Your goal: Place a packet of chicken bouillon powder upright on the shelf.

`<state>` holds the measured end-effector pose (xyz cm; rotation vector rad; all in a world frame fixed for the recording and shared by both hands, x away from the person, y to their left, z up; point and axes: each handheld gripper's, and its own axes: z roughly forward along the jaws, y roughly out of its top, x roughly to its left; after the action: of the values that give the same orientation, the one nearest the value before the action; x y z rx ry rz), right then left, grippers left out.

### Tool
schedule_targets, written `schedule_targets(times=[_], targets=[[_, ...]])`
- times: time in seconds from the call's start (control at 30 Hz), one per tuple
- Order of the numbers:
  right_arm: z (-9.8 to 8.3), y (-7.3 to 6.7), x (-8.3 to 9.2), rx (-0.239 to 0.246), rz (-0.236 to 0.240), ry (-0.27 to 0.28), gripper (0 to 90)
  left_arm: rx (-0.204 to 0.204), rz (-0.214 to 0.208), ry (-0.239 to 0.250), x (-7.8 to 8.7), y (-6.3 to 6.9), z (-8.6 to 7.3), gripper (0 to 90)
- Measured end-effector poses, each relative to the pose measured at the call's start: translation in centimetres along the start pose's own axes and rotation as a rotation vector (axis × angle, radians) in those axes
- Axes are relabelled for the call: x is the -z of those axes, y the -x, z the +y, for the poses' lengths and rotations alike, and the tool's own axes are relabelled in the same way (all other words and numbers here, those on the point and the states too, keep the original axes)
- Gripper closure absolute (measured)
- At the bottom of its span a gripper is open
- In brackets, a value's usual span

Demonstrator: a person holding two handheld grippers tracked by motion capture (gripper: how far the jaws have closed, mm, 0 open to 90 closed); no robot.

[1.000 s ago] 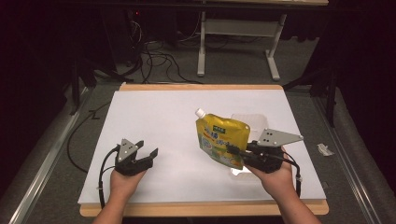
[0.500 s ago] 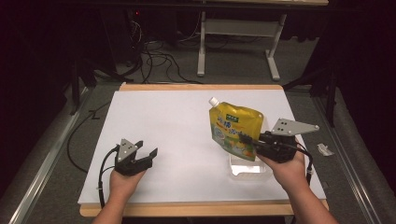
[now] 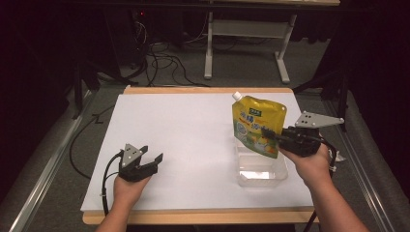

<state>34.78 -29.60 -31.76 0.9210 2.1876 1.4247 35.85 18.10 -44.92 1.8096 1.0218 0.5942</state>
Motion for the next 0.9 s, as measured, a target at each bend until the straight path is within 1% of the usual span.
schedule_targets(times=[0.1, 0.2, 0.23, 0.37, 0.43, 0.57, 0.63, 0.67, 0.73, 0.9], targets=[[-0.3, 1.0, -0.1, -0.004, -0.009, -0.016, 82.9, -0.002, 0.004, 0.000, 0.1, 0.0, 0.0, 34.5], [-0.8, 2.0, -0.4, -0.023, -0.001, -0.029, 82.9, 0.000, 0.011, 0.002, 0.2, 0.0, 0.0, 34.4], [-1.0, 2.3, -0.5, -0.023, 0.008, -0.034, 82.9, -0.002, 0.012, 0.001, 0.3, 0.0, 0.0, 34.5], [-1.8, 3.2, -1.1, -0.041, 0.017, -0.050, 82.9, 0.006, 0.018, -0.002, 0.4, 0.0, -0.1, 34.4], [-2.1, 3.5, -1.4, -0.051, 0.032, -0.052, 82.9, 0.007, 0.021, -0.003, 0.3, 0.1, -0.2, 34.4], [-2.3, 4.0, -1.8, -0.040, 0.047, -0.051, 82.9, 0.001, 0.025, -0.013, 0.3, 0.3, -0.3, 34.3], [-2.3, 4.2, -2.0, -0.036, 0.060, -0.052, 82.9, 0.005, 0.028, -0.011, 0.4, 0.4, -0.3, 34.3], [-2.4, 4.4, -2.2, -0.042, 0.066, -0.054, 82.8, 0.004, 0.029, -0.010, 0.5, 0.4, -0.3, 34.3], [-2.5, 4.6, -2.5, -0.036, 0.069, -0.066, 82.8, 0.004, 0.032, -0.011, 0.5, 0.4, -0.4, 34.3], [-2.6, 5.2, -3.1, -0.038, 0.069, -0.064, 82.8, 0.011, 0.037, -0.018, 0.6, 0.2, -0.5, 34.3]])
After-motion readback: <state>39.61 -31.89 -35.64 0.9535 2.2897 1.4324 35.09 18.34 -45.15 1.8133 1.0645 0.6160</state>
